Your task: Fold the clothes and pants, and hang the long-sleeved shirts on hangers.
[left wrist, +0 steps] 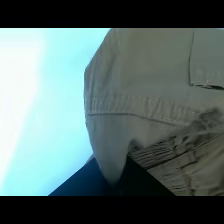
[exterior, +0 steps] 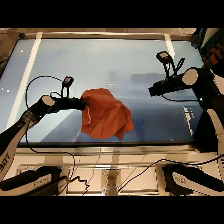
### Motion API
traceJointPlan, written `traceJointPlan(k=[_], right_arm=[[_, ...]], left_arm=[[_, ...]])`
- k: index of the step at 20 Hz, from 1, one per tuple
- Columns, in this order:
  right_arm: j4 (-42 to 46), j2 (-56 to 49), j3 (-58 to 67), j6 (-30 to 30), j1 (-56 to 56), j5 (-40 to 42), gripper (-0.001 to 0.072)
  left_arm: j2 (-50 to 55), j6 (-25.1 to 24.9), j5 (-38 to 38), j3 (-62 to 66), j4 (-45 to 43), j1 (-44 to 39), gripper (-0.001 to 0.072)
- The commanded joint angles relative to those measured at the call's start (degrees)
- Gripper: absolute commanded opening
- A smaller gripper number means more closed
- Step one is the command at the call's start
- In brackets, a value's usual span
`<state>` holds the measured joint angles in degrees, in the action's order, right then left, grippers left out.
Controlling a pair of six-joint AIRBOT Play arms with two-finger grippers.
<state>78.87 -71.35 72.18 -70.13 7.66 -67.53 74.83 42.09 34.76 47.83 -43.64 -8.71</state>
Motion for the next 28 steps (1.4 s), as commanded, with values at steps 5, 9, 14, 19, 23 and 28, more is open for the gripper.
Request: traceJointPlan(k=[5, 9, 14, 19, 23, 28], right_arm=[[-14.5, 0.0, -13.7, 9.9, -3.7, -10.2, 0.0009], [-22.9, 0.0, -23.3, 9.7, -2.0, 1.7, 0.0296], [-25.7, -0.5, -29.4, 9.1, 2.5, 9.9, 0.0373], [-29.8, -0.6, -29.5, 8.5, 9.7, 13.6, 0.038], [-32.8, -3.1, -29.5, -1.5, 14.0, 17.7, 0.0382], [-52.4, -7.7, -29.4, -1.4, 17.0, 22.0, 0.0526]], left_arm=[[-7.1, -2.1, 13.6, 12.5, -2.4, 0.5, 0.002], [-11.4, -3.2, 17.3, 14.6, -3.1, 1.3, 0.002], [-12.2, -6.2, 12.2, 14.6, -15.9, 3.7, 0.0022], [-12.1, -6.2, -2.3, 14.6, -19.3, 5.2, 0.0022], [-11.3, -6.2, -5.2, 14.5, -19.4, 5.2, 0.0023], [-5.2, -6.2, -5.7, 14.5, -19.4, 5.4, 0.0023]])
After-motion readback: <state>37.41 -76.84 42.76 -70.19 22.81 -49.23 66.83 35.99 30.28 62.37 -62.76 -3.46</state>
